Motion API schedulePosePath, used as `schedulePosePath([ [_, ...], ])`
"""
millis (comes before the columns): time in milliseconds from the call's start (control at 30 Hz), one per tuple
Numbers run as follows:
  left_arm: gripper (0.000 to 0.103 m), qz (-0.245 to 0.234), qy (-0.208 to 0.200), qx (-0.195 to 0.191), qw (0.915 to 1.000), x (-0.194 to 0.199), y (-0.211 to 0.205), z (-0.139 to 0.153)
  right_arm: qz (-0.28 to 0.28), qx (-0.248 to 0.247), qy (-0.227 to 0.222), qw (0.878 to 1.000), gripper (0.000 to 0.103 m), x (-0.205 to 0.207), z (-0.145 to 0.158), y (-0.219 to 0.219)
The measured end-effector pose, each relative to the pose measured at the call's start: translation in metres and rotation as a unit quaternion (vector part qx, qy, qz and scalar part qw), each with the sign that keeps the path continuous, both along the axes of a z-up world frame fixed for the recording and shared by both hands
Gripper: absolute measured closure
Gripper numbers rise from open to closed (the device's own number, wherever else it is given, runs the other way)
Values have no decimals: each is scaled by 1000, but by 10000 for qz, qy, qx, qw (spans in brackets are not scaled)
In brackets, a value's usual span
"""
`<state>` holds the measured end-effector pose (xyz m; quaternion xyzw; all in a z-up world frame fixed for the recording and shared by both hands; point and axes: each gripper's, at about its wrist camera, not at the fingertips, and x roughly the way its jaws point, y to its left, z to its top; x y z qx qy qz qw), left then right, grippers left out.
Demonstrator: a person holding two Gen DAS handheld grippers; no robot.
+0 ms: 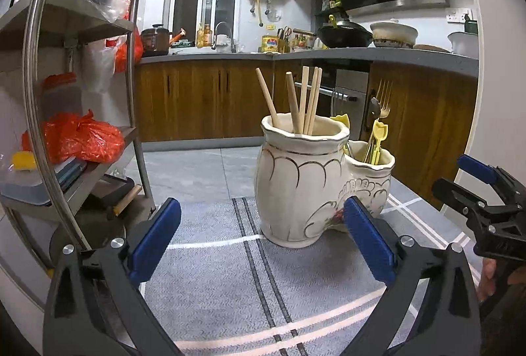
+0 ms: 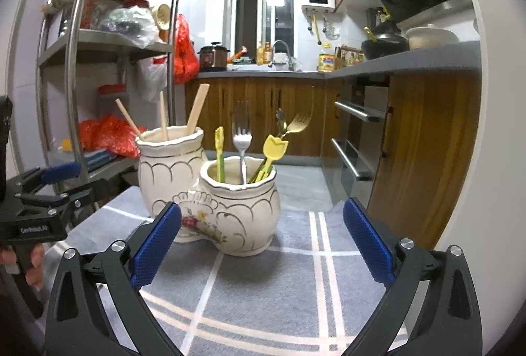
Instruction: Organize utensils
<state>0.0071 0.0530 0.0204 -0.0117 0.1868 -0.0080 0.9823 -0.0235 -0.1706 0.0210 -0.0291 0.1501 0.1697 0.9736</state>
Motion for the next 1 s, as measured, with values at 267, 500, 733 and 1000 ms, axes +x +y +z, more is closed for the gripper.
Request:
schedulePosePath([
  [267, 6, 47, 17, -80, 10000, 1, 3, 0, -6, -7, -4, 10000, 5, 0, -1, -1],
  [500, 6, 47, -79, 48, 9999, -2, -1, 2, -4, -11, -7, 10000, 5, 0, -1, -2],
  [733, 5, 32, -165, 133, 9998, -5, -6, 2, -2, -9, -6, 10000, 5, 0, -1, -2],
  [1000, 5, 23, -214, 161, 9996, -7, -7, 3, -2, -9, -6, 10000, 5, 0, -1, -2],
])
